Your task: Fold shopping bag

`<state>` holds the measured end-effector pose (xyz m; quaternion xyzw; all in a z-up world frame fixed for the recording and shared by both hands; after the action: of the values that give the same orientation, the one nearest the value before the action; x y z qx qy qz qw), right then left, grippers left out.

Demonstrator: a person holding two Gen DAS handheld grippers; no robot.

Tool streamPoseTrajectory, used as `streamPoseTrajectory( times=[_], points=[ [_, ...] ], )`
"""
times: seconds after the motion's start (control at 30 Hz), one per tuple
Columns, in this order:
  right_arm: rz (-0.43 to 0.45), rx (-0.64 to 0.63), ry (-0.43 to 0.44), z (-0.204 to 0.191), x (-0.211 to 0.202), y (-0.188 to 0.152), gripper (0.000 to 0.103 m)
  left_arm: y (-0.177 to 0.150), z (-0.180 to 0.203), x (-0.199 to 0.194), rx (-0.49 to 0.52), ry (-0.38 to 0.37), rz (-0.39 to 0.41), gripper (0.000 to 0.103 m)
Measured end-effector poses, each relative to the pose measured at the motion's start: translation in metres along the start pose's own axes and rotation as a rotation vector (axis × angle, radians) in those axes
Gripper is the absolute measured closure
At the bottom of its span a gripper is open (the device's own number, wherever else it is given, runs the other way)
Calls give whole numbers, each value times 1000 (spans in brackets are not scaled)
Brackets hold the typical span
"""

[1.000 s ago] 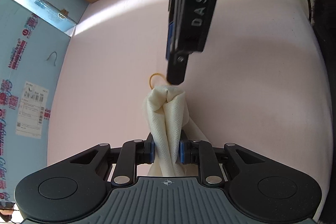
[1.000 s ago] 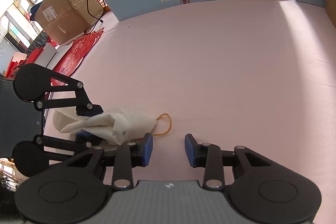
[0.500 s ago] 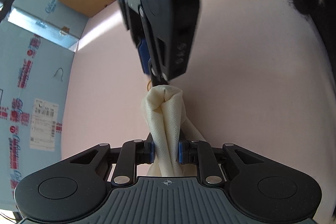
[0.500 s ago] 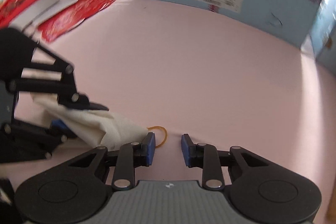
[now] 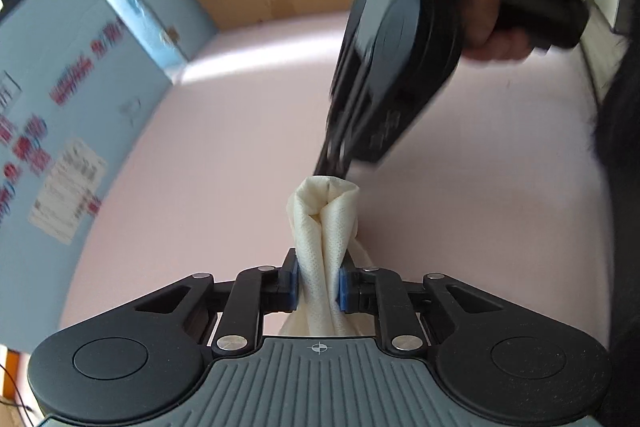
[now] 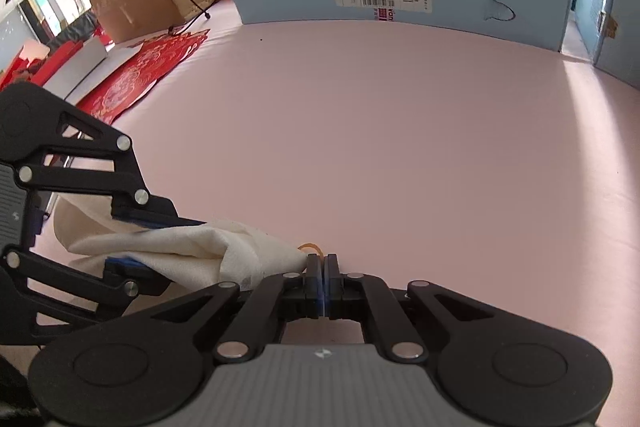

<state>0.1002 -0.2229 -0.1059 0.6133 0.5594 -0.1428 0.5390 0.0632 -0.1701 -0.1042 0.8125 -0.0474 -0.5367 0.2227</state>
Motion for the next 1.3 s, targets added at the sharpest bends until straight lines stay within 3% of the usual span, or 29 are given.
streamPoseTrajectory(
  times=[0.13,0.27,0.43,0.57,0.73,0.9,1.0,1.17,1.3],
  points=[
    [4,150,99,14,-4,2,103,6,-15,7,-16,-95,-9,87],
    [26,373,253,29,-10,1,103,6,-19,12,-2,-136,-12,87],
    [38,650,504,43,-7,-3,102,5,-20,14,-6,-139,-13,87],
    [37,768,670,42,-3,-4,102,3,-20,13,-22,-139,-15,87],
    [1,731,770,26,-4,0,100,0,-23,12,-54,-143,-2,87],
    [-51,656,810,8,-3,4,98,-3,-26,10,-99,-153,22,87],
    [-112,596,846,-6,-3,1,98,-8,-34,9,-185,-181,59,87],
    [-153,549,812,-9,-2,-8,99,-13,-38,6,-255,-190,110,87],
    [-127,539,763,-11,3,3,98,-8,-30,1,-165,-117,143,87]
  ],
)
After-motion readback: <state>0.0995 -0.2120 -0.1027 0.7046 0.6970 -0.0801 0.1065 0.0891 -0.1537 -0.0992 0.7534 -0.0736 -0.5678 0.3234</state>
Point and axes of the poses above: each gripper's, at about its wrist camera, not at the fingertips, and x roughly the way its jaws point, z to its right, y to its top, the point moved 9 cm from there along x, roughly the way its jaws point, and after that the axes turned 7 degrees about x, right-handed, at the moved point
